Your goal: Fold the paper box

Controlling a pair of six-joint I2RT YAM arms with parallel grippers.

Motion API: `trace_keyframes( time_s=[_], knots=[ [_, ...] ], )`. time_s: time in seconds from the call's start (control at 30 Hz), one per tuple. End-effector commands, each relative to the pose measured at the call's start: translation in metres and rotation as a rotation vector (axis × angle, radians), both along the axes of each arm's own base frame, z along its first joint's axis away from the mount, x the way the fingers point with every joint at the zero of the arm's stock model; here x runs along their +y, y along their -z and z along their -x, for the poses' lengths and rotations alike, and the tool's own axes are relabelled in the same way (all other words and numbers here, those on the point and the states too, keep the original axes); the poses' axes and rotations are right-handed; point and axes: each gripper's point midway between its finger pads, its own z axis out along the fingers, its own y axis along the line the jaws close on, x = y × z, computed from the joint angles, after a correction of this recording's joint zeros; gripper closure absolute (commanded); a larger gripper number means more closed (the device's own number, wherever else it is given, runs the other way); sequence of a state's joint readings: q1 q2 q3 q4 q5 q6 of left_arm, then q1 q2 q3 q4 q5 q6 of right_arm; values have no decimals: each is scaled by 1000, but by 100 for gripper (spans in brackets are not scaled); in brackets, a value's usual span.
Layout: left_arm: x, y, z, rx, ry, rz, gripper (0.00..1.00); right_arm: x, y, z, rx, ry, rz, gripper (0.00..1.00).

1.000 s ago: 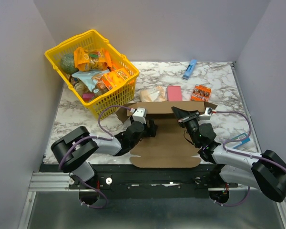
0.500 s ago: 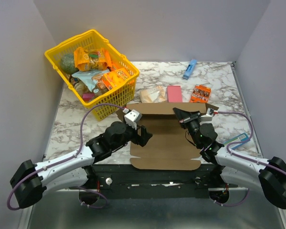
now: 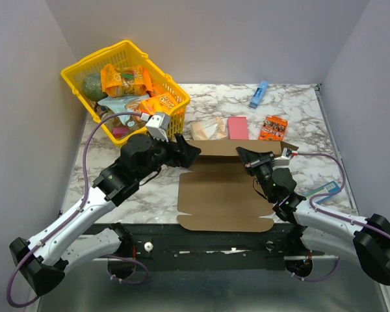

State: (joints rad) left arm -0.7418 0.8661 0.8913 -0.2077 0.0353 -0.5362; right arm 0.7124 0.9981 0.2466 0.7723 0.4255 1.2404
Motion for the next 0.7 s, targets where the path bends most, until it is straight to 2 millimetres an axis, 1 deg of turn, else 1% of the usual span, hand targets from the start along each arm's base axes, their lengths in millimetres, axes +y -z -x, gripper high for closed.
trace_keyframes(
  time_s=[0.0, 0.07, 0.13, 0.17, 0.2, 0.23, 0.3, 0.33, 0.43, 0.47, 0.5, 0.6, 0.67],
  knots=[
    [16, 9, -20, 146, -177, 40, 12, -4, 26, 0, 52, 17, 124, 100],
    [24, 12, -30, 162, -228, 58, 12, -3, 25, 0, 51, 12, 126, 100],
    [29, 25, -34, 200, -246, 27, 11, -2, 22, 0, 48, 8, 122, 99],
    [33, 31, -36, 214, -267, 7, 11, -1, 22, 0, 48, 5, 122, 100],
    [41, 40, -40, 226, -304, -14, 11, -2, 22, 0, 47, 6, 124, 100],
    [44, 44, -42, 226, -315, -16, 10, -2, 23, 0, 48, 6, 125, 99],
    [50, 54, -49, 233, -326, 4, 10, -2, 24, 0, 52, 6, 124, 99],
    [46, 57, -48, 245, -300, 18, 10, -2, 24, 0, 52, 6, 128, 100],
    [41, 60, -53, 235, -287, 43, 14, 0, 25, 0, 55, 0, 127, 100],
    [40, 60, -55, 227, -281, 49, 19, 0, 25, 0, 55, 0, 127, 99],
    [37, 59, -57, 210, -275, 57, 22, 0, 25, 0, 55, -2, 128, 99],
    [35, 56, -63, 191, -272, 50, 23, 1, 24, -1, 53, -3, 130, 100],
    [38, 54, -65, 179, -286, 37, 23, 1, 25, -1, 55, -5, 134, 99]
  ],
)
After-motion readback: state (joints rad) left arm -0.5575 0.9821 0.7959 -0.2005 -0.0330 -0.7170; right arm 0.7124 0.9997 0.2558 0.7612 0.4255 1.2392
